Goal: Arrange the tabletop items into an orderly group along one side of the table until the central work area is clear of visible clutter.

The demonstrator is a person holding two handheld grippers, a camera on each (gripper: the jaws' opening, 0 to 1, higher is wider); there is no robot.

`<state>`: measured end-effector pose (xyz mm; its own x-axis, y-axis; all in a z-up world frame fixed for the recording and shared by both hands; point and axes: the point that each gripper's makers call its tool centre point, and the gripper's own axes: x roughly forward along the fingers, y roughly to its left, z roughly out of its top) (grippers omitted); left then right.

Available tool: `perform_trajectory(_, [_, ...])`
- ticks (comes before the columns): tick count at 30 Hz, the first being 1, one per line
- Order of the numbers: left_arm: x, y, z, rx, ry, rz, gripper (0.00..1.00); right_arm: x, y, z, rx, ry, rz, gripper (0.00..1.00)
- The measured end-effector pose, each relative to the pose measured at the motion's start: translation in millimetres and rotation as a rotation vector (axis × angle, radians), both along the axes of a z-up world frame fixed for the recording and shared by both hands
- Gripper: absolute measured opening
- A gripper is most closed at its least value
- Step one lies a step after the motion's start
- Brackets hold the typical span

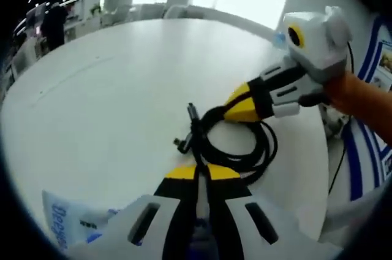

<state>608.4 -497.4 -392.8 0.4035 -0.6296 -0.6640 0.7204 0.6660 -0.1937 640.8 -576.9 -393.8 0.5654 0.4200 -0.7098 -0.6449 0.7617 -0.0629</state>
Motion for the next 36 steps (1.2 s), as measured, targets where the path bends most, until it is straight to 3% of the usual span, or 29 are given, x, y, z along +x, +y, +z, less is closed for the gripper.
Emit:
perform_trajectory(7, [1.7, 0, -1.2, 0.004, -0.001, -0.002, 0.03, 1, 1, -1.6, -0.034, -0.009, 0.017, 0.10])
perform_trajectory(19, [2.4, 6, 10.4, 0.020, -0.050, -0.017, 0.02, 5, -4, 11.5, -0.009, -0.040, -0.022, 0.15])
perform_trajectory(25, [0.3, 11, 31.3, -0.001, -0.107, -0.033, 0.04, 2, -1, 29.6, 0.006, -0.081, -0.025, 0.17])
perform_trajectory(29, [-1.9, 14, 50.0, -0.051, -0.155, -0.041, 0.05, 2, 5, 45.9, 0.033, -0.117, -0.021, 0.18])
perform_trajectory(36, [-5.7, 27, 67.1, -0.091, -0.189, -0.033, 0.08, -3, 16, 65.5, 0.053, -0.157, -0.013, 0.21])
